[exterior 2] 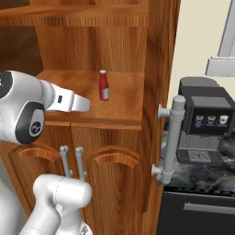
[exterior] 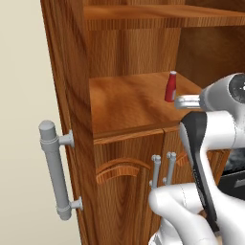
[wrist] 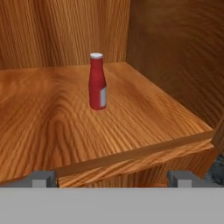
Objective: Take 2 condiments from the cabinet and move them on the counter near the stove.Make sure the condiments are lined up with each other, next to each other.
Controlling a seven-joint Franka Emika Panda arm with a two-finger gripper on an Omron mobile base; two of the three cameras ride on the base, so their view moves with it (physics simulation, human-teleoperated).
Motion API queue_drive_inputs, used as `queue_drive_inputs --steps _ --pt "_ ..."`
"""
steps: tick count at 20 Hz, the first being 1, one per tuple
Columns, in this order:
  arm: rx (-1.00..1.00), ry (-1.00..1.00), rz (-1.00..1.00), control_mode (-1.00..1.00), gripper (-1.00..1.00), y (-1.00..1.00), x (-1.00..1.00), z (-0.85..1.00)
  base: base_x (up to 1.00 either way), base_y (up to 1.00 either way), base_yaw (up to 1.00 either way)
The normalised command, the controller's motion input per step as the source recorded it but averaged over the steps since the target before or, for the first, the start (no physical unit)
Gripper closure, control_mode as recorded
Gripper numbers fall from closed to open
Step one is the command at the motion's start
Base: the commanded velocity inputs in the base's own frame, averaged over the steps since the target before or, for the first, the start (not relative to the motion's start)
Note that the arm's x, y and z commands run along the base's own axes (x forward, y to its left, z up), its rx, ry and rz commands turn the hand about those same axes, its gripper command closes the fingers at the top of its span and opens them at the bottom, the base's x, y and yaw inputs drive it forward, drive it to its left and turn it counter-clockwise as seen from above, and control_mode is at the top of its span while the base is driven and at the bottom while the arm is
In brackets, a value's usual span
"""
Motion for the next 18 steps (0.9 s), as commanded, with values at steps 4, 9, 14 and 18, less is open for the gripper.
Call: queue_drive_inputs --steps 4,9,14,18 --pt "0.03 0.01 0.00 -1.00 -1.00 -0.01 0.42 0.00 0.00 0.00 0.00" --pt "0.00 0.00 0.00 -1.00 -1.00 -0.03 0.38 0.00 0.00 0.00 0.00" --pt "0.00 0.00 0.00 -1.00 -1.00 -0.10 0.30 0.00 0.00 0.00 0.00" --pt "0.01 0.00 0.00 -1.00 -1.00 -0.07 0.15 0.00 0.00 0.00 0.00"
